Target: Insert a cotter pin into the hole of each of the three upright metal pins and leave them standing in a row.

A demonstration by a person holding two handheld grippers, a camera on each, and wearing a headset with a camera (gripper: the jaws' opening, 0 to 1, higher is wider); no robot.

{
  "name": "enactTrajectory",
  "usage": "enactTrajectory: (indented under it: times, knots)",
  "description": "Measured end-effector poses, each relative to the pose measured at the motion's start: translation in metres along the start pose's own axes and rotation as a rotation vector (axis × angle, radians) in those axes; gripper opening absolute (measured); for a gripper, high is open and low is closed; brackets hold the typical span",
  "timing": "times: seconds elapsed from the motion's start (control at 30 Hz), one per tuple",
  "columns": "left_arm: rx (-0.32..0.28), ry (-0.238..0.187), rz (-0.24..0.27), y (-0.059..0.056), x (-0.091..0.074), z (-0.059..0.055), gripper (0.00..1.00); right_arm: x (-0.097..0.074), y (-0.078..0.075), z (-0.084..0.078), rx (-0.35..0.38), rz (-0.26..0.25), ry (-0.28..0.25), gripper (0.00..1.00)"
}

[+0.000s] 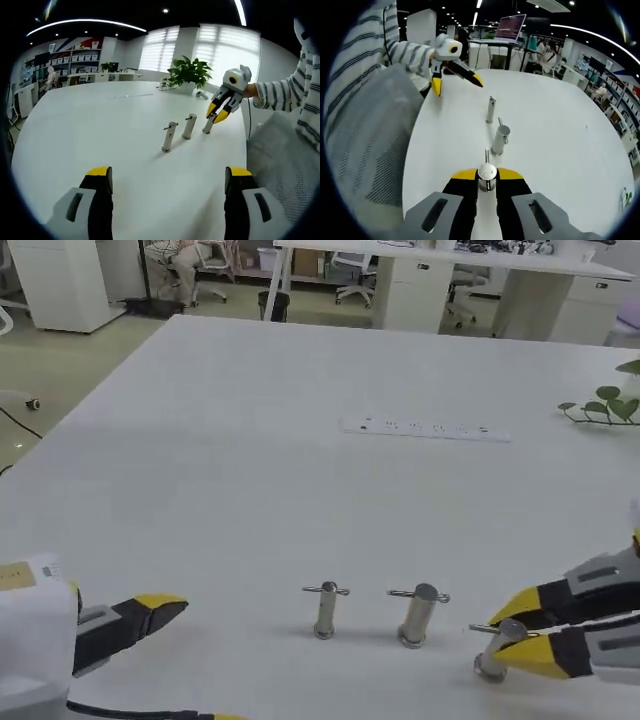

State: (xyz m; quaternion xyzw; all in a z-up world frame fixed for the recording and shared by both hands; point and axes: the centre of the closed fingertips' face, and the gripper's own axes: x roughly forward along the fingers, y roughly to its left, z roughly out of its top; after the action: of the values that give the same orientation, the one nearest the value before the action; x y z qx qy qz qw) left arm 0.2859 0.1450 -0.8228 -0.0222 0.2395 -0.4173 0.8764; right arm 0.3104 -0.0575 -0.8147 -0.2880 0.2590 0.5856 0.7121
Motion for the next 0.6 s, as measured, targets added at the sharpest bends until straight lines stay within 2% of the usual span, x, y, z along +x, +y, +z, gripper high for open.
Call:
enactTrajectory:
  times: [0.1, 0.27, 0.4, 0.6]
  knots:
    - [0.008, -0.017, -0.009, -0.003, -0.001, 0.006, 0.97, -0.005, -0.010, -0.005, 0.002, -0.013, 0.002, 0.12]
    - [0.008, -0.020, -0.010, -0.005, -0.001, 0.010, 0.99, -0.007, -0.025, -0.020, 0.015, -0.026, 0.022, 0.13]
    - [-0.002, -0.011, -0.009, -0.005, -0.001, 0.008, 0.99, -0.006, -0.029, -0.024, 0.025, -0.020, 0.019, 0.13]
    - [-0.008, 0.013, -0.003, -0.007, -0.003, 0.002, 0.99, -0.005, -0.030, -0.018, 0.033, -0.006, -0.009, 0.13]
